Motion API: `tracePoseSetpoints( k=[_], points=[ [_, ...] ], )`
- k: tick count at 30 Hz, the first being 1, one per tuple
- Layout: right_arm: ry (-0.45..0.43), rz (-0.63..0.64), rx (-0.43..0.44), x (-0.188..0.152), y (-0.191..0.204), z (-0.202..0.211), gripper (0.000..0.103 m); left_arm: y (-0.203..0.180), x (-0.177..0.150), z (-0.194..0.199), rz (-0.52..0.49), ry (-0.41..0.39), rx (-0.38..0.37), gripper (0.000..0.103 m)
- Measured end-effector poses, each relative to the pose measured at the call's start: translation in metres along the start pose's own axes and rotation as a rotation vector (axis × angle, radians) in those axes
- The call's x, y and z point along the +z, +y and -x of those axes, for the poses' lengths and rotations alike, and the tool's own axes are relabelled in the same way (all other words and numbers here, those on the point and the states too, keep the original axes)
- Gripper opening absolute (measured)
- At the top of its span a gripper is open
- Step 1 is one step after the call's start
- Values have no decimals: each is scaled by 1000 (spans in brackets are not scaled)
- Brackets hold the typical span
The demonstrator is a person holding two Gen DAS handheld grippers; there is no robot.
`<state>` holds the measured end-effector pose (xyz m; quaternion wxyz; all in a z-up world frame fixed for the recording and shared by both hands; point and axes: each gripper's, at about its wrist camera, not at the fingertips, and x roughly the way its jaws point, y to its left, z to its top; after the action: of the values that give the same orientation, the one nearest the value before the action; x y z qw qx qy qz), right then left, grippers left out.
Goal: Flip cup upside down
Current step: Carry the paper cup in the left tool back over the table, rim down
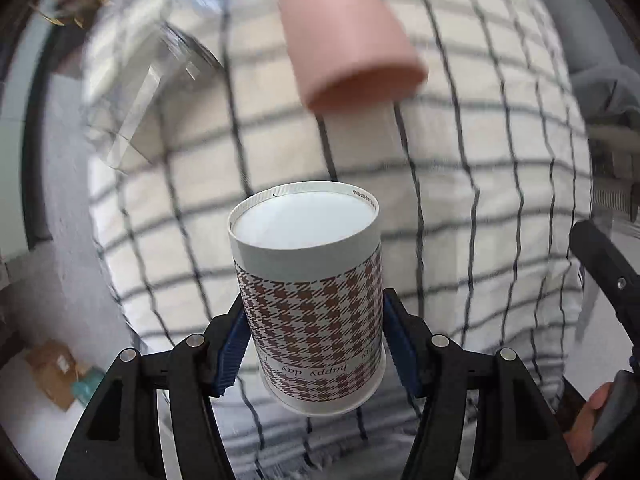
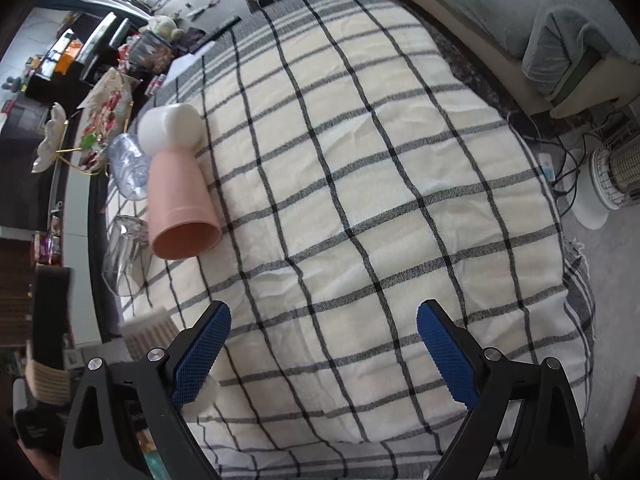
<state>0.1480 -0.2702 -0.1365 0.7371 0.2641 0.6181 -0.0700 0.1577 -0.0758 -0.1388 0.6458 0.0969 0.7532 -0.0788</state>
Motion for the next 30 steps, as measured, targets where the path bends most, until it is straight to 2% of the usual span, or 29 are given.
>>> tracePoseSetpoints(
  k=[4, 6, 8, 10, 11, 13, 15, 18, 23, 25, 30],
  points=[
    [-82, 25, -6, -11, 3, 11, 94, 5, -26, 24, 18, -247, -24, 62],
    [-149, 55, -36, -18, 5, 14, 94, 5, -42, 34, -12, -412, 22, 62],
    [-222, 89, -75, -27, 6, 18, 94, 6, -60, 40, -17, -547, 23, 62],
    [-282, 111, -86, -33, 5, 23, 94, 4, -76, 41, -20, -669, 27, 62],
    [-312, 123, -94, -36, 5, 26, 94, 7, -69, 46, -21, -710, 18, 62],
    [-375, 150, -107, -41, 3, 31, 94, 8, -76, 44, -7, -801, 30, 62],
    [-447, 178, -114, -45, 2, 37, 94, 10, -78, 42, 20, -860, 25, 62],
    [-503, 201, -114, -48, 2, 38, 94, 13, -86, 36, 58, -932, 17, 62],
    [-589, 260, -120, -59, 5, 38, 94, 9, -94, 27, 35, -1067, 37, 62],
    [-597, 270, -117, -62, 5, 38, 94, 8, -98, 20, 39, -1109, 29, 62],
    [-576, 296, -115, -75, 2, 33, 94, 10, -92, 5, 60, -1137, -18, 62]
  ],
)
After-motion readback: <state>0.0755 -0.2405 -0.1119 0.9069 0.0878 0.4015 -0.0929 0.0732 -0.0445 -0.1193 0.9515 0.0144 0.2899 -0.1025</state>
